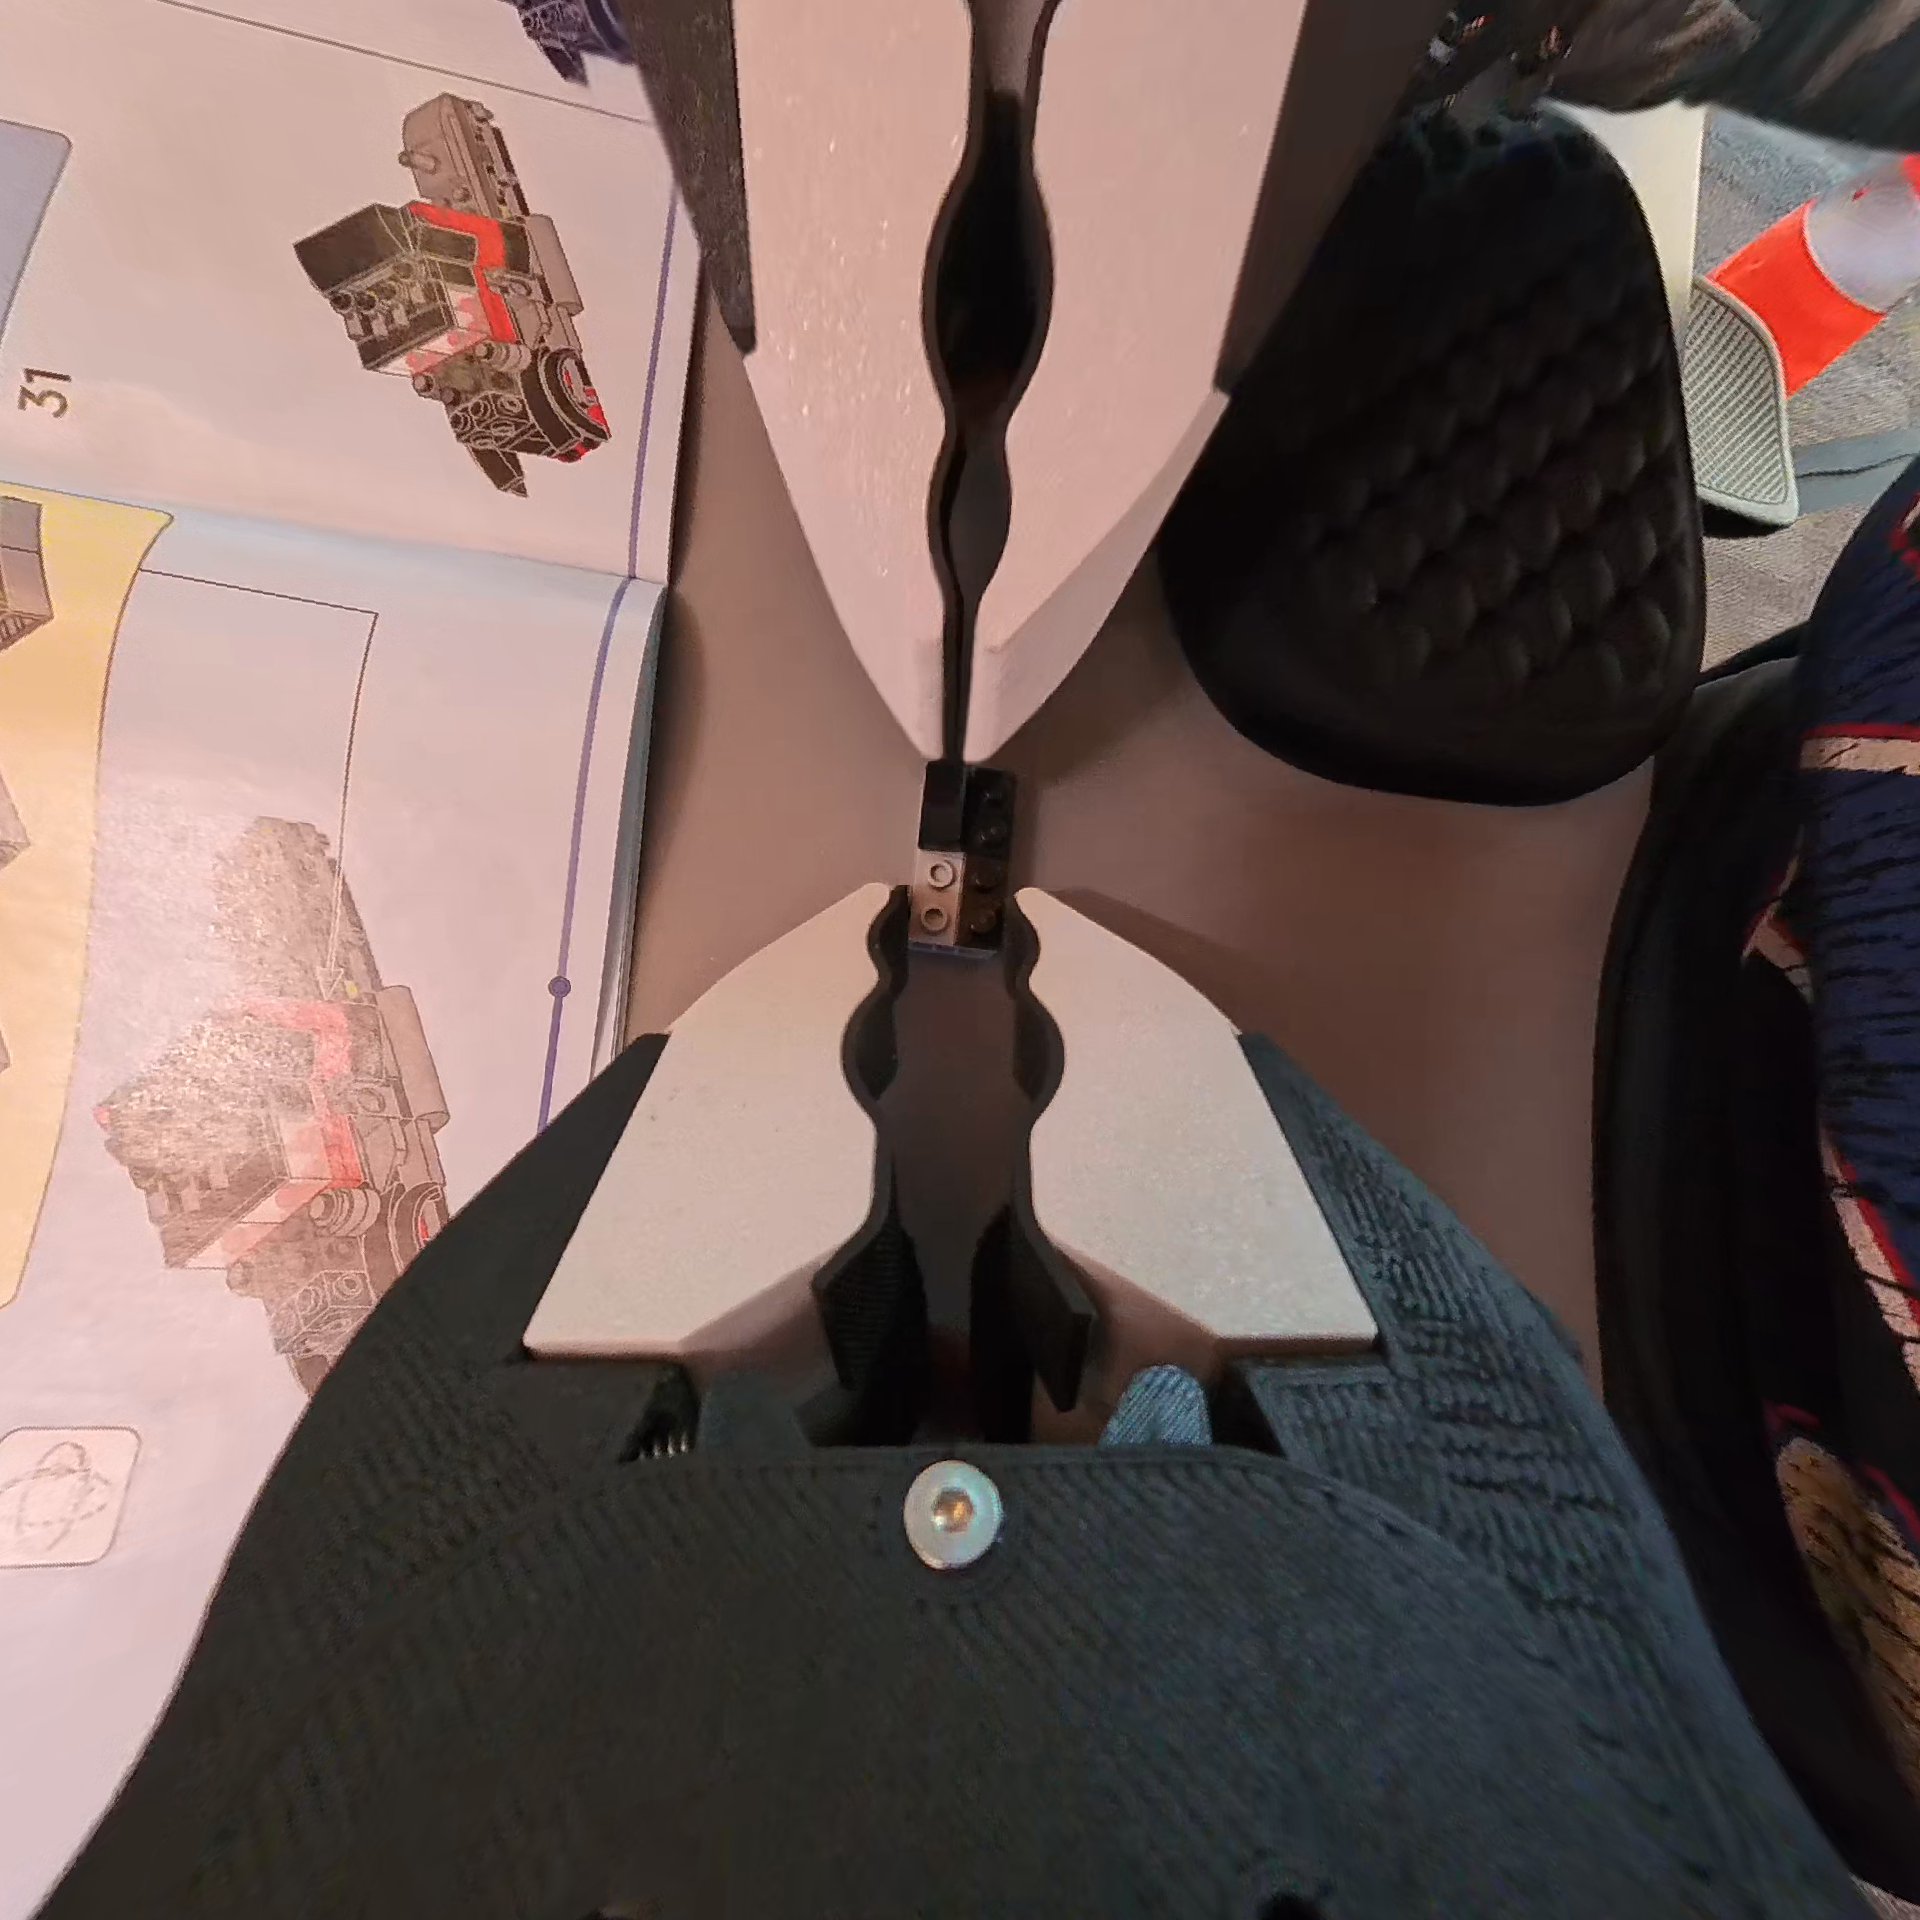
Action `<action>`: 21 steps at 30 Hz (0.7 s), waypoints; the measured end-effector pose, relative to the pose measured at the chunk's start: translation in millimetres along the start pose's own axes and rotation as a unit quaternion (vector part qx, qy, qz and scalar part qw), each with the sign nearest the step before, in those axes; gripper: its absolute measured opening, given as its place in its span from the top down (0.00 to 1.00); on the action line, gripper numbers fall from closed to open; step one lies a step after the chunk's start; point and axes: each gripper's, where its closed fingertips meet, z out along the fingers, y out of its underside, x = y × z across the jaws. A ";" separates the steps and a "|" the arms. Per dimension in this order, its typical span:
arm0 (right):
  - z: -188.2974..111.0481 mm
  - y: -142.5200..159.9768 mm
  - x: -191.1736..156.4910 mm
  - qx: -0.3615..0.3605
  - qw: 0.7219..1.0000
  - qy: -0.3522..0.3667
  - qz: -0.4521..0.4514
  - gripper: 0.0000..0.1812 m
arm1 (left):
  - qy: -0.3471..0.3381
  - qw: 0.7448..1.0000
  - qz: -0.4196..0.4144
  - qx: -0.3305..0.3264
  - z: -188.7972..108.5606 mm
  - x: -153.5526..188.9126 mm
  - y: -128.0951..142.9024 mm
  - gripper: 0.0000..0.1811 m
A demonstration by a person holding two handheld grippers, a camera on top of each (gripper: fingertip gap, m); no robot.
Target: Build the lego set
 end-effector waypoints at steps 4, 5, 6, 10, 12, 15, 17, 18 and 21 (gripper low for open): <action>5.2 1.6 -1.7 -0.014 1.000 -0.017 -0.017 1.00 | -0.004 1.000 0.004 0.002 0.1 -0.1 0.1 0.90; 6.7 1.9 -2.8 -0.019 0.999 -0.020 -0.025 1.00 | -0.005 1.000 0.004 0.002 0.2 -0.2 0.1 0.90; 8.3 3.0 -2.5 -0.028 0.999 -0.017 -0.033 1.00 | -0.005 1.000 0.005 0.002 0.2 -0.2 0.2 0.90; 10.3 5.2 -1.3 -0.064 0.997 -0.010 -0.047 1.00 | -0.004 1.000 0.004 0.002 0.1 -0.2 0.2 0.90; 10.0 5.3 -1.5 -0.085 0.995 -0.006 -0.057 1.00 | -0.003 1.000 0.003 0.002 0.2 -0.2 0.2 0.90; 9.1 0.9 -3.0 -0.097 0.993 -0.004 -0.062 1.00 | -0.004 1.000 0.004 0.003 0.1 -0.3 0.1 0.90; 8.8 7.1 -0.2 -0.137 0.988 0.005 -0.075 0.99 | -0.005 1.000 0.005 0.003 0.1 -0.2 0.1 0.90; 9.3 6.3 -0.6 -0.143 0.986 0.006 -0.080 1.00 | -0.004 1.000 0.004 0.003 0.1 -0.3 0.1 0.90; 9.7 7.7 -0.6 -0.180 0.980 0.008 -0.084 1.00 | -0.002 1.000 0.003 0.003 0.2 -0.2 0.0 0.90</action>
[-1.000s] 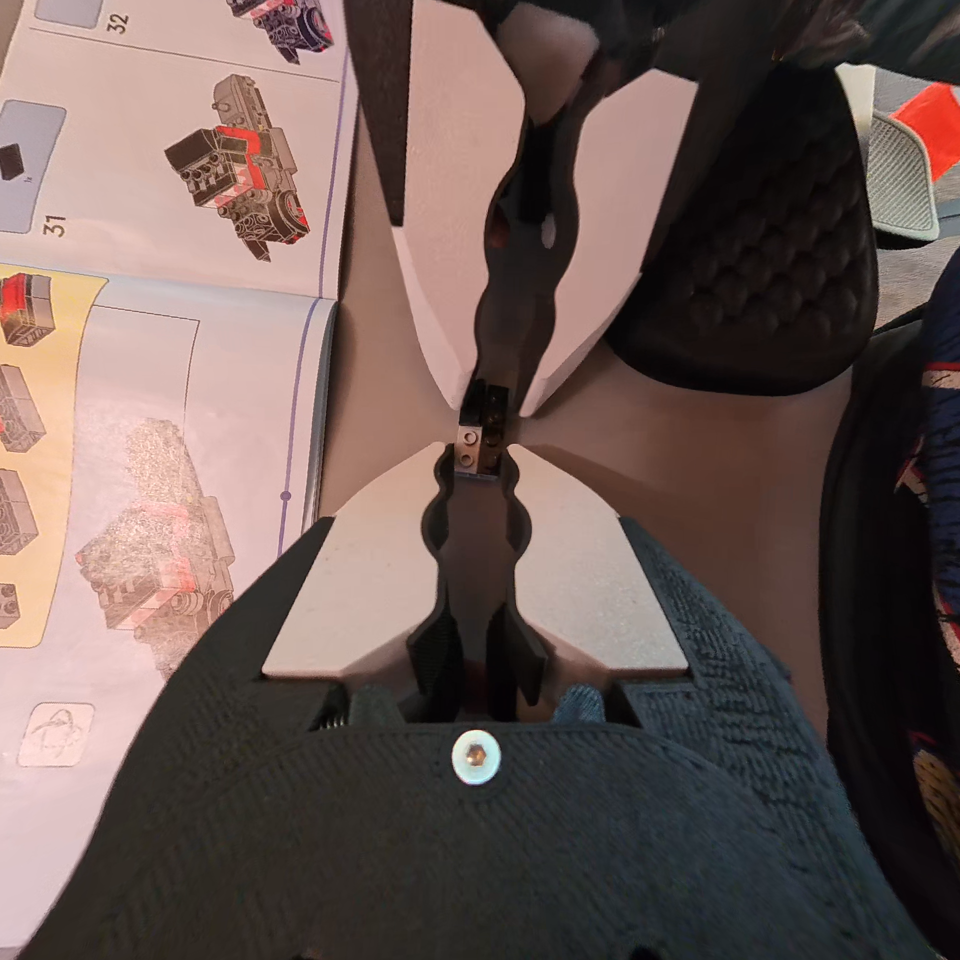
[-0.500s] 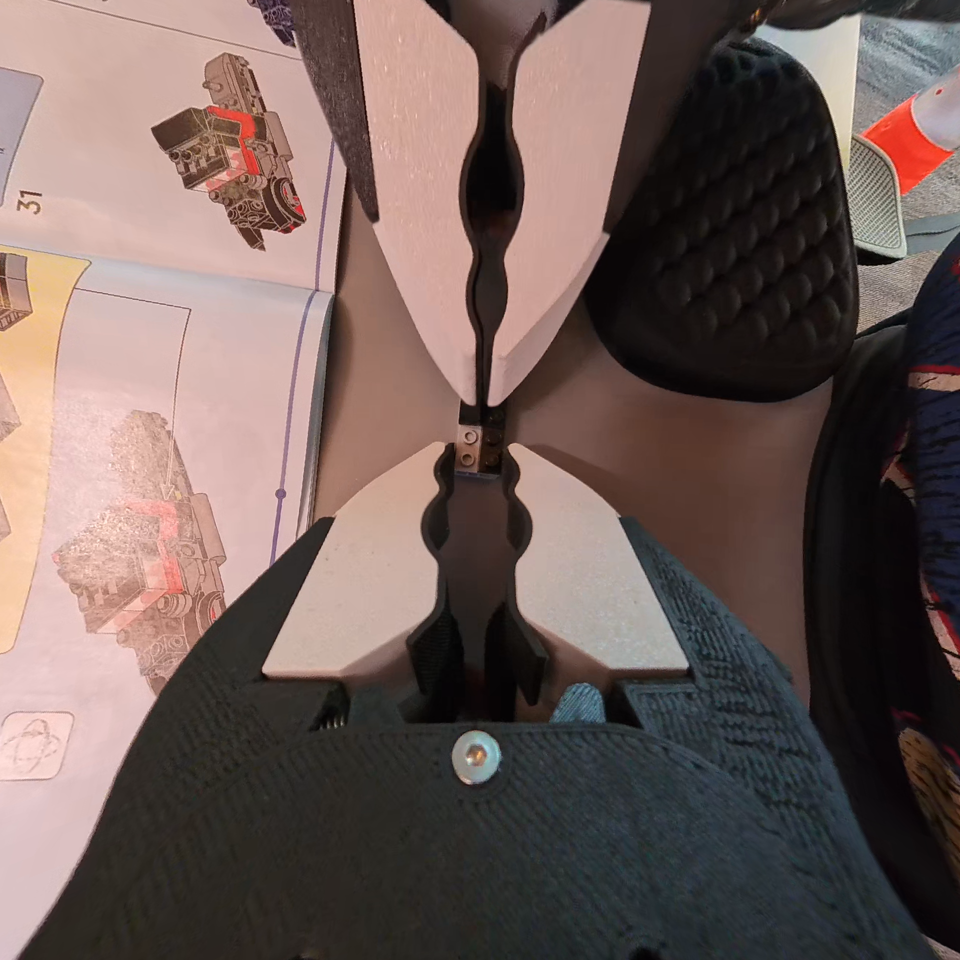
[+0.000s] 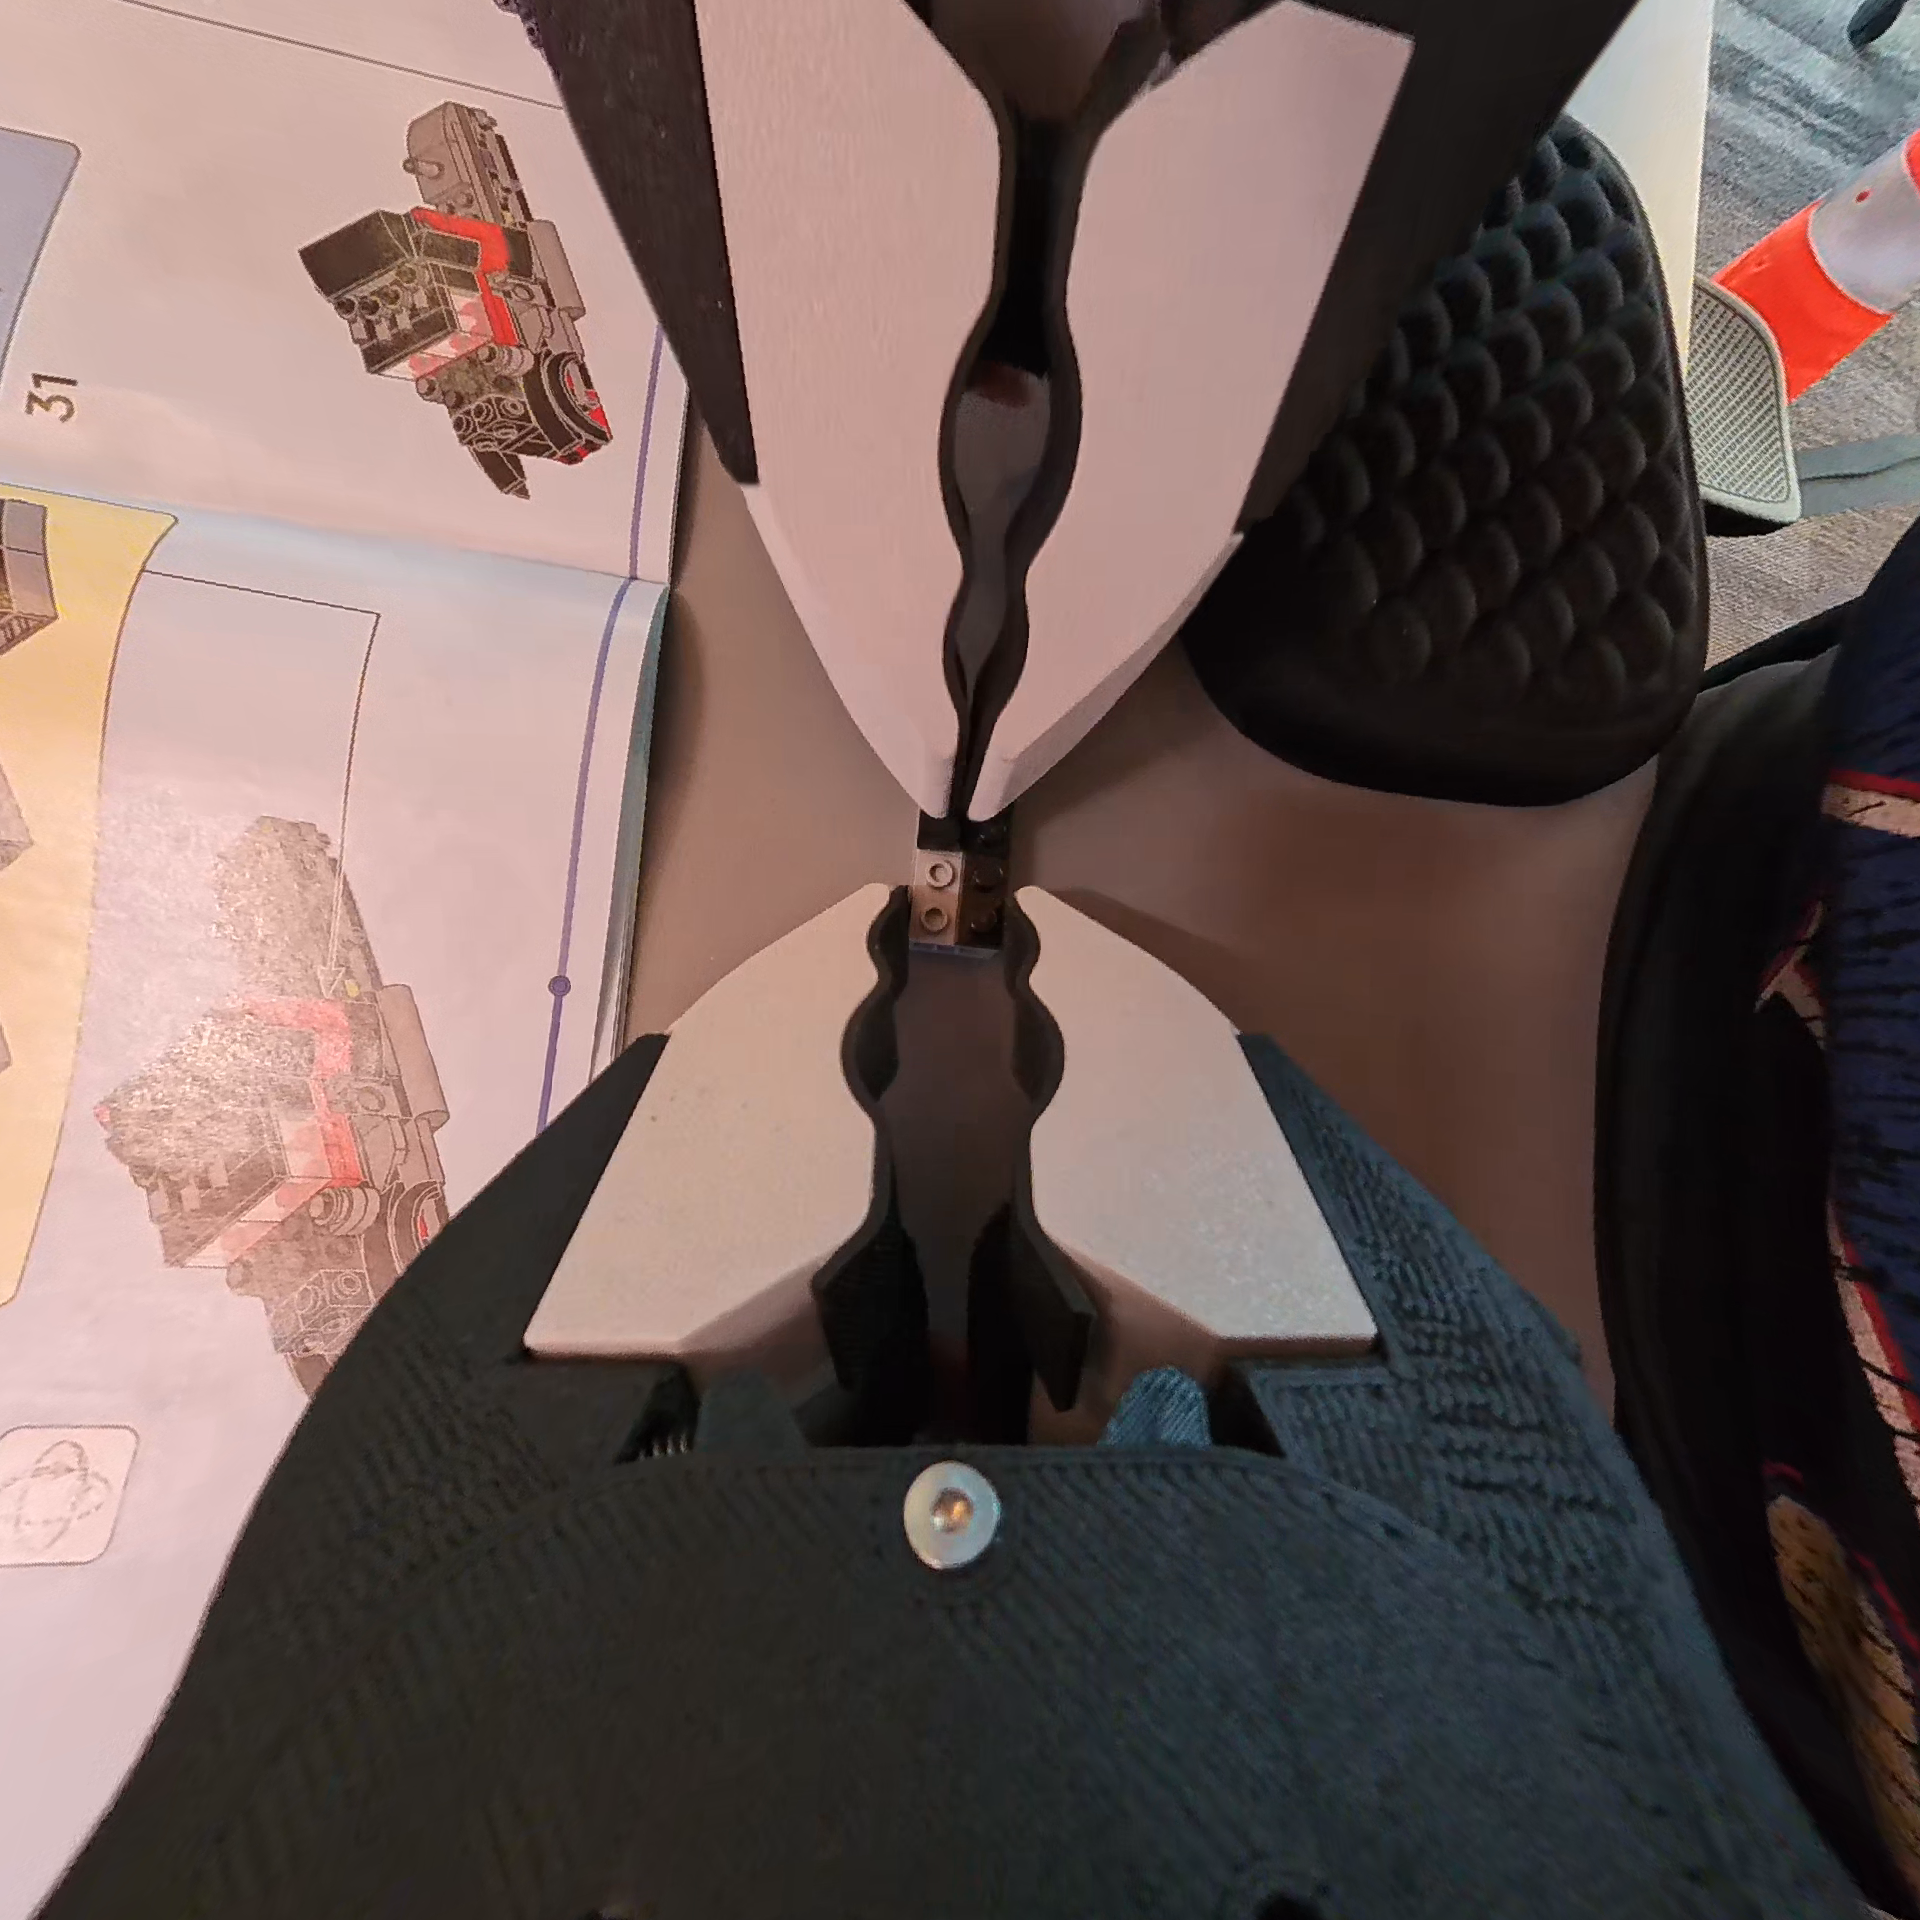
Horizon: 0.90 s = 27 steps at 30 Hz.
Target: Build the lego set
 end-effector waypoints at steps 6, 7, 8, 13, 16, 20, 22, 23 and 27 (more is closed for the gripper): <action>1.2 2.0 0.2 -0.063 0.998 0.017 0.017 1.00 | 0.003 1.000 -0.004 0.001 0.0 0.0 0.1 0.90; 1.3 2.2 0.3 -0.068 0.997 0.017 0.032 1.00 | 0.001 1.000 -0.002 0.001 0.0 0.0 0.1 0.90; 1.5 2.4 0.2 -0.072 0.997 0.020 0.038 1.00 | -0.001 1.000 0.000 0.002 0.0 0.0 0.1 0.90; 3.8 2.4 -0.9 -0.093 0.993 0.040 0.055 1.00 | -0.002 1.000 0.002 0.003 0.2 -0.1 0.2 0.90; 3.5 2.8 -0.9 -0.089 0.993 0.037 0.065 1.00 | -0.001 1.000 0.001 0.003 0.2 0.0 0.1 0.90; 3.3 2.2 -0.8 -0.086 0.994 0.028 0.069 1.00 | -0.004 1.000 0.004 0.004 0.1 0.0 0.0 0.90; 2.5 1.8 -1.1 -0.062 0.997 0.015 0.037 1.00 | -0.004 1.000 0.004 0.004 0.1 0.0 -0.1 0.90; 0.2 2.6 -0.1 -0.043 0.998 0.008 0.044 0.98 | -0.003 1.000 0.003 0.004 0.2 0.0 -0.1 0.90; -9.7 4.4 -6.4 0.029 0.992 -0.014 0.120 0.82 | -0.004 1.000 0.004 0.003 0.2 -0.1 -0.1 0.90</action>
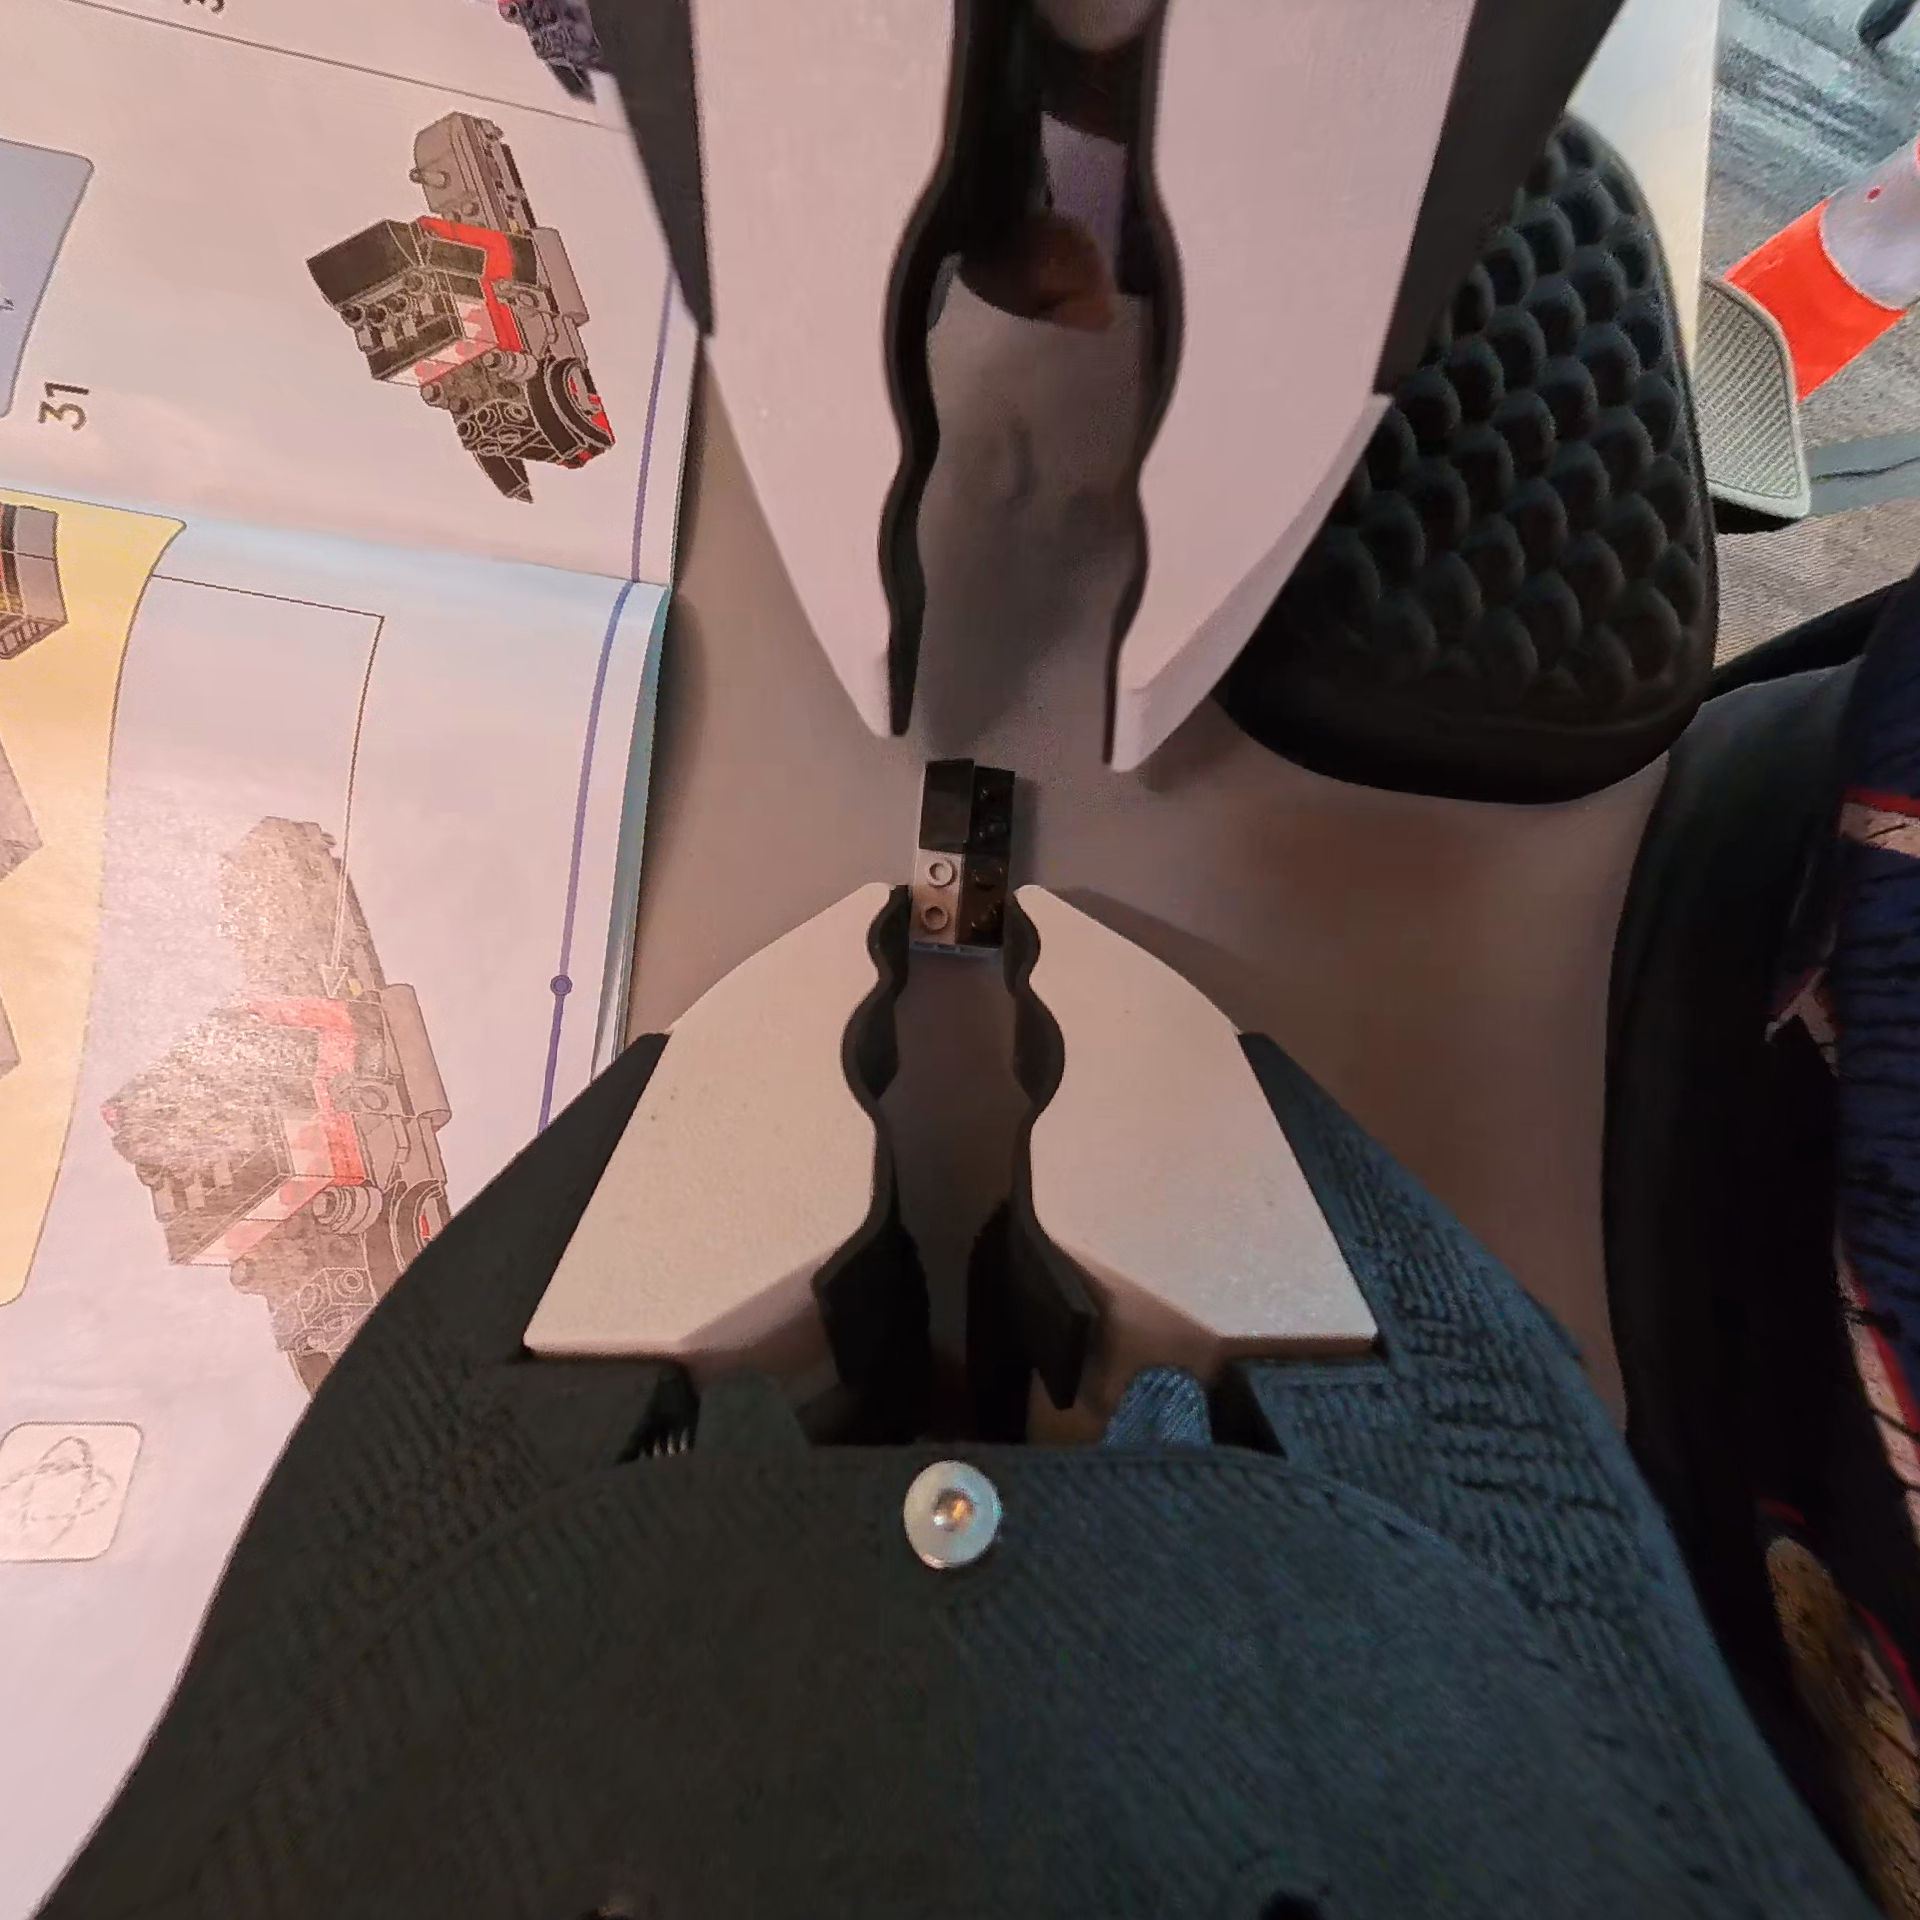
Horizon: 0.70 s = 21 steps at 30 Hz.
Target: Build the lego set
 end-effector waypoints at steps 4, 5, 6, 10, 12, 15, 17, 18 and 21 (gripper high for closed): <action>7.5 9.7 -1.9 0.007 0.998 0.055 -0.042 0.81 | 0.007 1.000 -0.007 -0.001 -0.1 0.3 0.0 0.90; 8.2 5.3 -0.9 0.025 0.996 0.068 -0.050 0.83 | 0.007 1.000 -0.007 -0.002 -0.1 0.3 -0.1 0.90; 7.7 -0.1 1.0 0.045 0.994 0.081 -0.057 0.84 | 0.006 1.000 -0.006 -0.002 -0.1 0.3 0.0 0.90; 8.6 -9.4 3.3 0.081 0.989 0.092 -0.081 0.84 | -0.005 1.000 0.006 -0.002 -0.2 0.3 0.0 0.90; 14.2 -5.4 2.0 0.066 0.990 0.086 -0.088 0.83 | -0.010 1.000 0.011 -0.002 -0.2 0.2 0.0 0.90; 17.9 -0.1 5.1 0.057 0.989 0.096 -0.098 0.87 | -0.013 1.000 0.014 -0.003 -0.2 0.2 0.0 0.90; 18.4 1.3 7.3 0.059 0.988 0.103 -0.102 0.89 | -0.011 1.000 0.013 -0.004 -0.3 0.3 0.1 0.90; 18.9 2.4 8.2 0.056 0.987 0.106 -0.104 0.89 | -0.010 1.000 0.013 -0.004 -0.2 0.5 0.1 0.90; 19.4 1.0 8.7 0.063 0.986 0.108 -0.111 0.89 | -0.009 1.000 0.012 -0.005 -0.2 0.4 0.1 0.90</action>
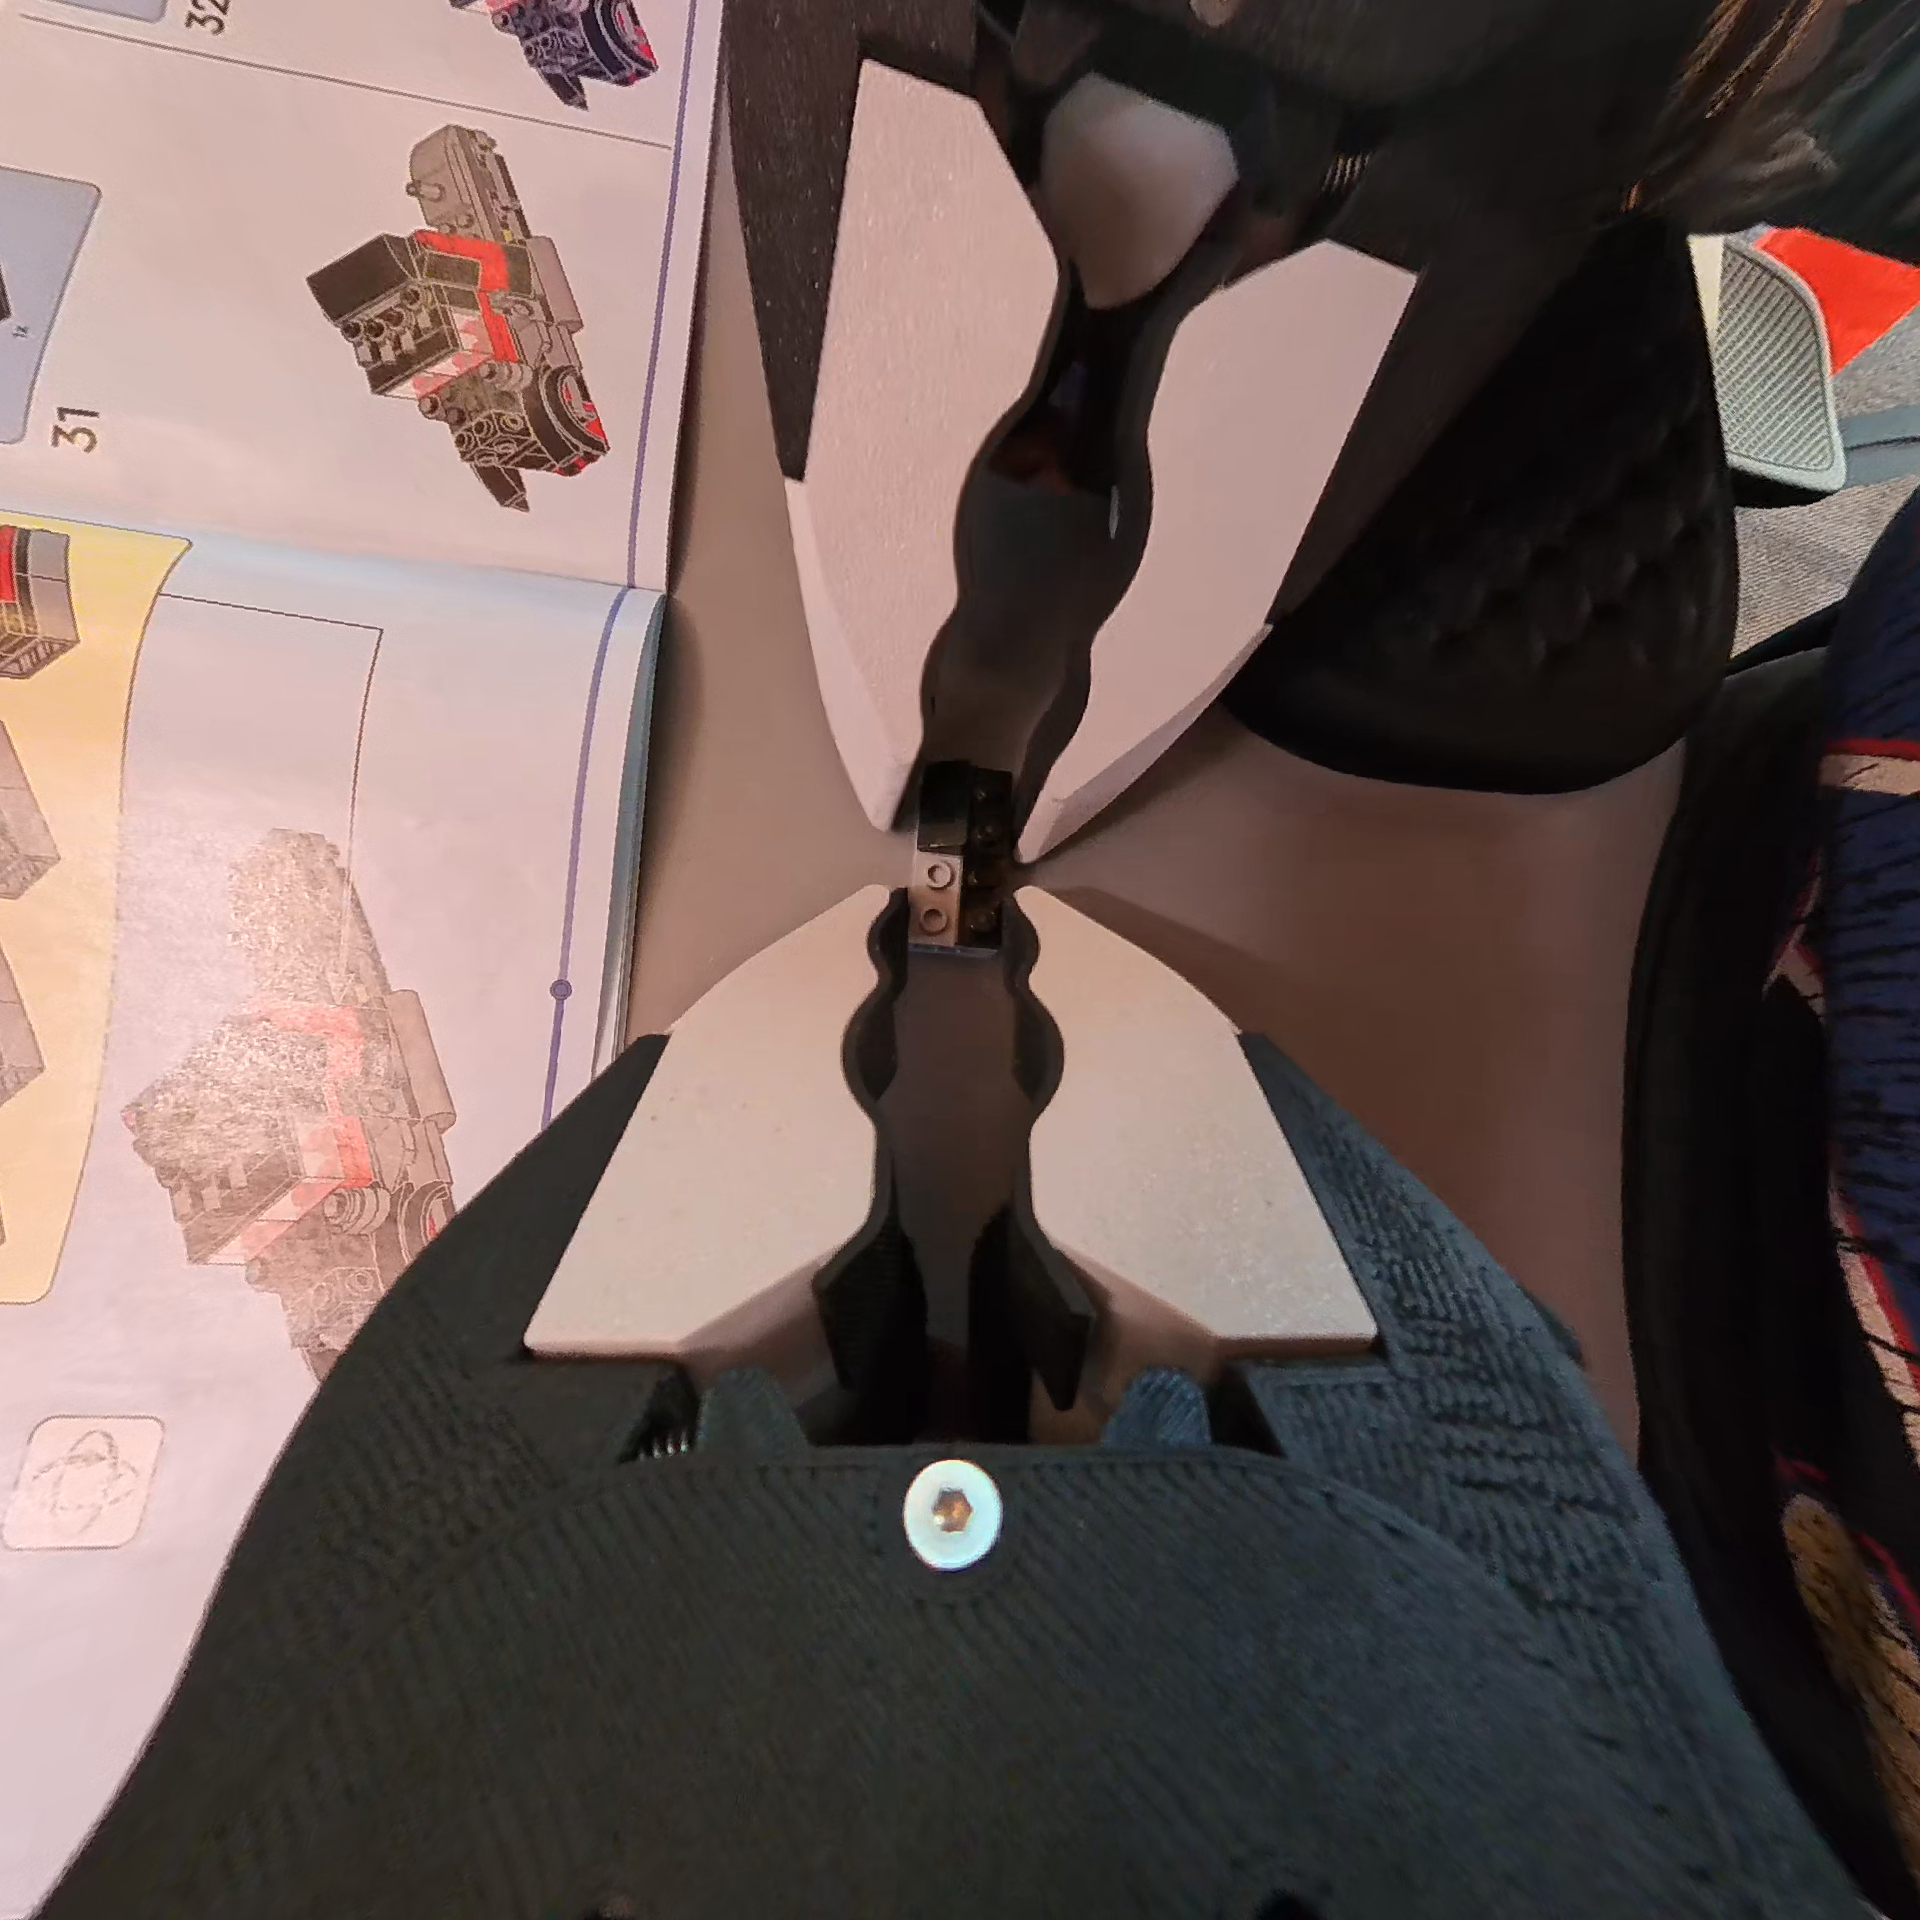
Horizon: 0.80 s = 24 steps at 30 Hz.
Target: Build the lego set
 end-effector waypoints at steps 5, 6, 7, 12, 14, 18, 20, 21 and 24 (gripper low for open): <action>1.9 -1.4 -0.8 0.008 1.000 -0.008 0.000 0.90 | 0.001 1.000 0.000 -0.001 0.1 0.2 0.1 0.90; 1.9 -1.1 -0.9 0.009 1.000 -0.010 0.003 0.90 | 0.000 1.000 -0.001 -0.003 0.3 -0.2 0.6 0.90; 1.5 -0.8 -0.9 0.010 1.000 -0.012 0.005 0.90 | 0.000 1.000 -0.002 -0.004 0.5 -0.3 1.0 0.90; -3.7 5.1 1.5 0.006 1.000 -0.008 0.009 0.90 | 0.013 1.000 -0.011 0.006 -1.3 0.6 -0.7 0.80; -6.1 7.6 -0.2 0.001 1.000 -0.014 0.010 0.90 | 0.019 1.000 -0.017 0.015 -2.9 0.5 -2.5 0.80; -10.0 11.7 -1.8 -0.008 1.000 -0.018 0.010 0.90 | 0.025 0.999 -0.014 0.024 -4.8 2.1 -4.3 0.83; -10.6 12.6 -2.5 -0.008 1.000 -0.022 0.015 0.90 | 0.022 0.999 -0.010 0.023 -4.5 2.2 -4.0 0.84; -10.7 12.5 -3.0 -0.006 0.999 -0.025 0.019 0.87 | 0.020 1.000 -0.009 0.021 -4.1 2.3 -3.5 0.84; -12.1 14.3 2.2 -0.012 0.999 -0.008 0.034 0.77 | 0.018 1.000 -0.004 0.012 -2.4 2.5 -1.4 0.85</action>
